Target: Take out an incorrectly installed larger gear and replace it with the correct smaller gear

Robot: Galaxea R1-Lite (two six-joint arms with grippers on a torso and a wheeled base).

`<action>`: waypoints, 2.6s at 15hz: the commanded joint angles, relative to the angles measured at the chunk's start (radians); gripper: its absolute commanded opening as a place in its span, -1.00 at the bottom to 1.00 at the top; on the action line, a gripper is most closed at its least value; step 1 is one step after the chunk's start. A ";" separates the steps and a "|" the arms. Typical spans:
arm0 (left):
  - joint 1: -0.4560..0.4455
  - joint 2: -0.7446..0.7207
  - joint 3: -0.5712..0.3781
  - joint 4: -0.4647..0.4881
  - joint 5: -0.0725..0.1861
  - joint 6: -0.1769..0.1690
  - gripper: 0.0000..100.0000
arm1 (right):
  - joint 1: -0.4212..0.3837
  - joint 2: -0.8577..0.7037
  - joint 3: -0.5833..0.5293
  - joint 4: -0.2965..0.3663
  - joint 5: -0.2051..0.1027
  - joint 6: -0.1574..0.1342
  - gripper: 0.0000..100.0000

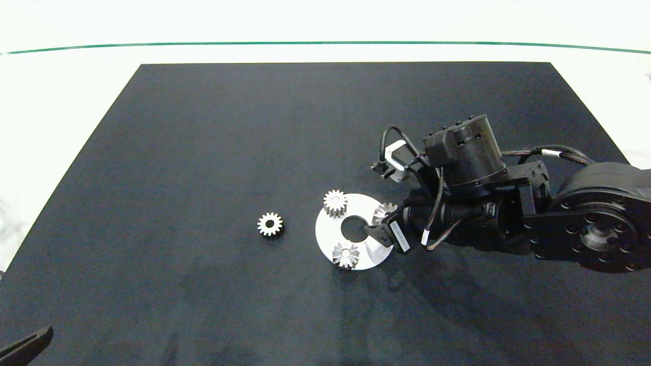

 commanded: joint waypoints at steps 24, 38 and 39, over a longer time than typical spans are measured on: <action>-0.002 -0.019 0.005 0.002 0.001 0.000 1.00 | -0.009 0.038 0.000 -0.006 -0.001 0.046 0.46; -0.002 -0.029 0.006 0.002 0.000 0.000 1.00 | -0.010 0.069 -0.001 -0.047 -0.015 0.089 -0.11; -0.002 -0.029 0.006 0.002 0.000 0.000 1.00 | -0.012 0.069 -0.001 -0.047 -0.015 0.090 -0.14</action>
